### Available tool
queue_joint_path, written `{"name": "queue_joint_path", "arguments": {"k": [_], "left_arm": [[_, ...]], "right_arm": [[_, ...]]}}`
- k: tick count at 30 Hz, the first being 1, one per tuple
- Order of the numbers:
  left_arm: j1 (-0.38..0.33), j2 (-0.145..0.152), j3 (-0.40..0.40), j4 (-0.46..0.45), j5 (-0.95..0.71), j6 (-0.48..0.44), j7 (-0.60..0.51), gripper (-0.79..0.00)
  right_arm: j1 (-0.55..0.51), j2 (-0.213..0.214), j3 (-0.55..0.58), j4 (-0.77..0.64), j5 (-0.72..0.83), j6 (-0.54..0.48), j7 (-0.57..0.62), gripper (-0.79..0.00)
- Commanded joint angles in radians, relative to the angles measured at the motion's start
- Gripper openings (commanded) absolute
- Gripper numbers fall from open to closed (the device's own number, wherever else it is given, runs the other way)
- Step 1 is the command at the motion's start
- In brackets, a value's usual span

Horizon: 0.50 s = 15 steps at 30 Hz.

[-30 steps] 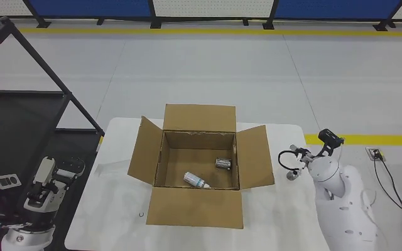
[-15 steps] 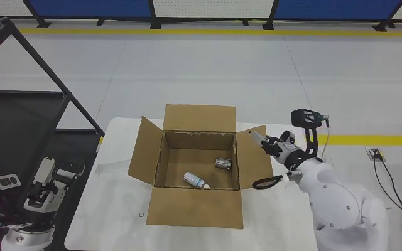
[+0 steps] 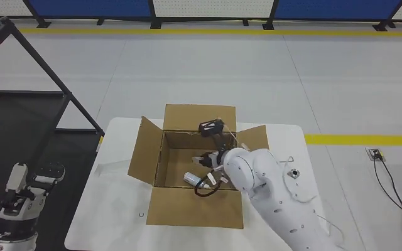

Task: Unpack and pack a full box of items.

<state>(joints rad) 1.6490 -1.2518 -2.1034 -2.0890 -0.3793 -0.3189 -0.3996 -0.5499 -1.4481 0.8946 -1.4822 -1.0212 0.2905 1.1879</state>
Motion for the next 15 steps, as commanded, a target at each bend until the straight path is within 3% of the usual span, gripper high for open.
{"name": "queue_joint_path", "arguments": {"k": [1, 10, 15], "left_arm": [[0.005, 0.000, -0.006, 0.000, -0.010, -0.004, -0.003, 0.000], [0.023, -0.001, -0.016, -0.002, -0.035, -0.017, -0.001, 0.000], [0.023, -0.001, -0.016, -0.002, -0.035, -0.017, -0.001, 0.000]], "right_arm": [[0.062, -0.024, -0.063, 0.124, 0.026, -0.009, 0.002, 0.000], [0.228, -0.147, -0.229, 0.520, 0.207, -0.024, -0.081, 0.000], [0.228, -0.147, -0.229, 0.520, 0.207, -0.024, -0.081, 0.000]]}}
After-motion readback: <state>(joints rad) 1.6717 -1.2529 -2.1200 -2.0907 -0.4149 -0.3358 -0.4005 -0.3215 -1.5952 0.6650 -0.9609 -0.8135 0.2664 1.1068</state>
